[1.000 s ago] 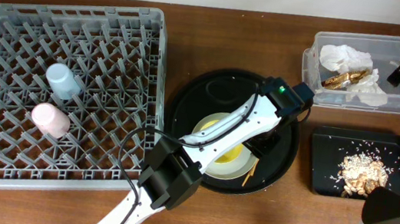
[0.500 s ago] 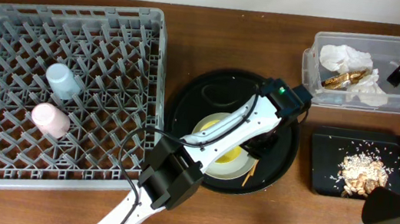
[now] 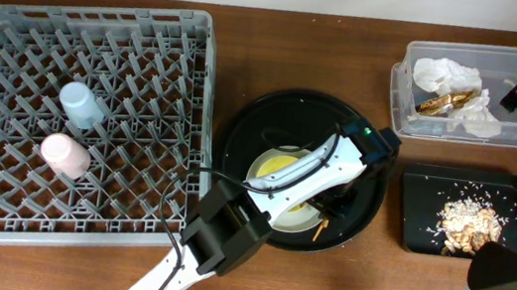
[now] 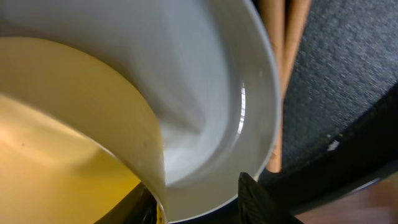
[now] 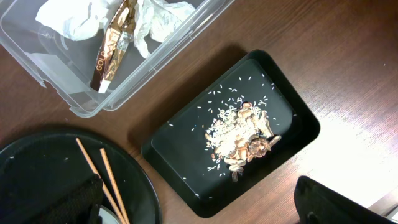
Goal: Sort waste into correct bins and load items into the dishwasher rack
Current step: 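Reach the left gripper to the yellow bowl and grasp its rim, then lift the yellow bowl off the plate and carry it over the rack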
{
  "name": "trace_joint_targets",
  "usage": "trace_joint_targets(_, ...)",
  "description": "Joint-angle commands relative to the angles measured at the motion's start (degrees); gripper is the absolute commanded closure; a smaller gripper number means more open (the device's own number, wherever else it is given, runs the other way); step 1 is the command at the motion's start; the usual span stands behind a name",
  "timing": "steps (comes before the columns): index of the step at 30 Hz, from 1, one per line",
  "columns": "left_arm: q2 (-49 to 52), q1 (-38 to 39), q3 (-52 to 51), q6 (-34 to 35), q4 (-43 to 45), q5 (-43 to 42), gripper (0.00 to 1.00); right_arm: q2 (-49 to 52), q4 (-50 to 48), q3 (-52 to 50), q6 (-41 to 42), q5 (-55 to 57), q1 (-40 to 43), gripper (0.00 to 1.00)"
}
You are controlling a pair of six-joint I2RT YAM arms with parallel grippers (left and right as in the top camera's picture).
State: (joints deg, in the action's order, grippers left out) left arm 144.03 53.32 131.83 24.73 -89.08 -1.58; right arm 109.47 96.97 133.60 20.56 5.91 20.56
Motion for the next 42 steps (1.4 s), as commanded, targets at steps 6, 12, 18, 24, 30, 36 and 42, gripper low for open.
trace_joint_targets(6,0.46,-1.01,0.52,0.72,-0.48,-1.01,0.89,-0.02,0.15,0.33,-0.2,-0.31,0.11,0.01)
trace_joint_targets(12,0.04,-3.15,6.93,0.46,-5.42,-1.01,0.99,-0.02,0.15,0.33,-0.2,-0.31,0.11,0.01)
trace_joint_targets(18,-2.47,-5.11,20.06,-1.46,-7.67,-1.64,0.99,-0.02,0.15,0.33,-0.22,-0.31,0.11,0.01)
trace_joint_targets(24,-8.57,-12.87,30.84,-2.51,-7.65,0.44,0.99,-0.02,0.15,0.33,-0.22,-0.31,0.11,0.01)
trace_joint_targets(30,-11.17,-31.54,34.27,-8.13,-4.31,-13.68,1.0,-0.02,0.15,0.33,-0.2,-0.31,0.11,0.01)
trace_joint_targets(36,-9.18,-47.87,33.97,-23.3,6.58,-50.18,1.0,-0.02,0.15,0.33,-0.22,-0.31,0.11,0.01)
trace_joint_targets(42,-4.68,-57.83,33.97,-23.3,12.2,-56.61,1.0,-0.02,0.15,0.33,-0.2,-0.31,0.11,0.01)
